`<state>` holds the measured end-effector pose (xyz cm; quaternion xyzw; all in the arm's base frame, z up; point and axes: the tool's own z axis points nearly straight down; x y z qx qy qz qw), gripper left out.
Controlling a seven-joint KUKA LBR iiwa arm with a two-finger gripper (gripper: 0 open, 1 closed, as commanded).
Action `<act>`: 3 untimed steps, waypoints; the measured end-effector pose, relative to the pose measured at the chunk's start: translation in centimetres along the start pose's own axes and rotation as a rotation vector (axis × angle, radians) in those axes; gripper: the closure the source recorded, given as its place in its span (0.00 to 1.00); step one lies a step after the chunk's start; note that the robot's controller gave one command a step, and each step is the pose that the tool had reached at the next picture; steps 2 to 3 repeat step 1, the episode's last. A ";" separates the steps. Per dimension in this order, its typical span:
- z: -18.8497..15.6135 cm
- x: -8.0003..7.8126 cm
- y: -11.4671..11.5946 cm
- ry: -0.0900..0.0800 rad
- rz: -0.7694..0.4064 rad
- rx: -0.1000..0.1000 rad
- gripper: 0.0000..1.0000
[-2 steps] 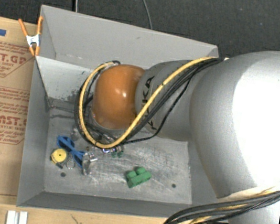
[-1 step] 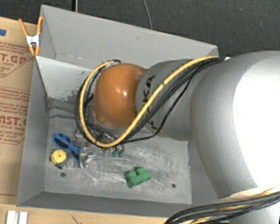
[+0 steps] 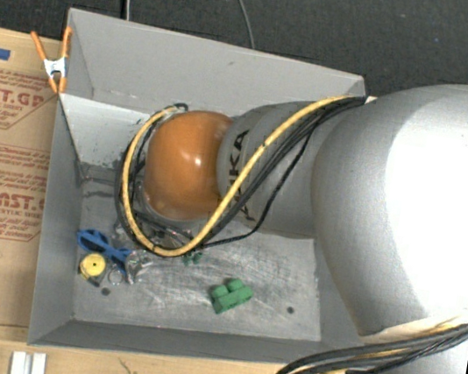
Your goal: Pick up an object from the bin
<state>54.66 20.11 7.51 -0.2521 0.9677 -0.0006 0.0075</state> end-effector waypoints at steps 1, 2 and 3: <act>-14.6 -1.2 -0.2 0.004 0.046 -0.003 1.00; -14.6 -1.2 -0.2 0.004 0.046 -0.003 1.00; -14.6 -1.2 -0.2 0.004 0.046 -0.003 1.00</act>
Offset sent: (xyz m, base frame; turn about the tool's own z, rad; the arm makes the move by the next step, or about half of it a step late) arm 0.0080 0.0025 0.1411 0.0475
